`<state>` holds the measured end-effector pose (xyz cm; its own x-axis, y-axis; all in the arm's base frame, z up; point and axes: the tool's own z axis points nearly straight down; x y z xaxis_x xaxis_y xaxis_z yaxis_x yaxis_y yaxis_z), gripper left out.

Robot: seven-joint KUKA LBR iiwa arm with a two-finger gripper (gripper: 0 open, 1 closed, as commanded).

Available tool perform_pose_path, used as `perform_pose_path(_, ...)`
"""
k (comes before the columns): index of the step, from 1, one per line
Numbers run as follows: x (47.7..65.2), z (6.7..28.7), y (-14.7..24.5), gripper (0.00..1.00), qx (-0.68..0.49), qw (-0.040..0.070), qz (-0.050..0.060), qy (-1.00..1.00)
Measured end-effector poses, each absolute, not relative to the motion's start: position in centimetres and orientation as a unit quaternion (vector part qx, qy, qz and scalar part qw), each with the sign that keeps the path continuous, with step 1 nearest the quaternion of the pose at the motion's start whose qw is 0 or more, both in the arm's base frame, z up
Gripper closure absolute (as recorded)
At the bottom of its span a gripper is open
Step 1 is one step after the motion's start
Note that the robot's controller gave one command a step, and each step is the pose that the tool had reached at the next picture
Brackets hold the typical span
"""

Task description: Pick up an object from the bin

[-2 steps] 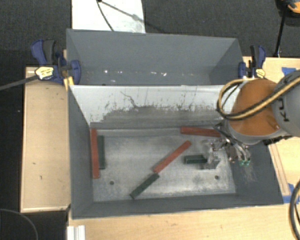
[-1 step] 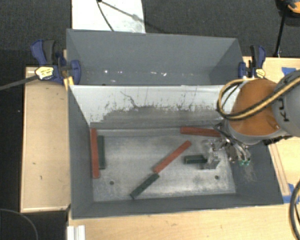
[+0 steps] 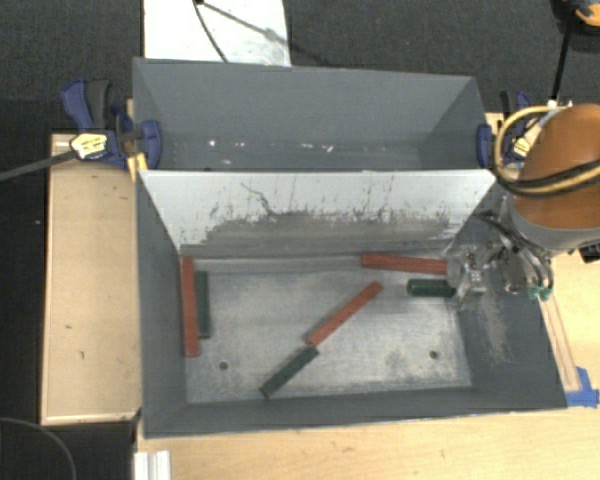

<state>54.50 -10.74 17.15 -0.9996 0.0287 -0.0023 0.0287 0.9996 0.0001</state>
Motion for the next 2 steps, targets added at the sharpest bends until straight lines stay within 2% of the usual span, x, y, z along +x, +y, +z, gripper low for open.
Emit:
perform_pose_path(1,54.5,17.2,-10.7,1.00,0.014,0.001,0.000,1.000)
perform_pose_path(2,54.6,22.0,-11.8,1.00,0.002,-0.002,0.001,1.000)
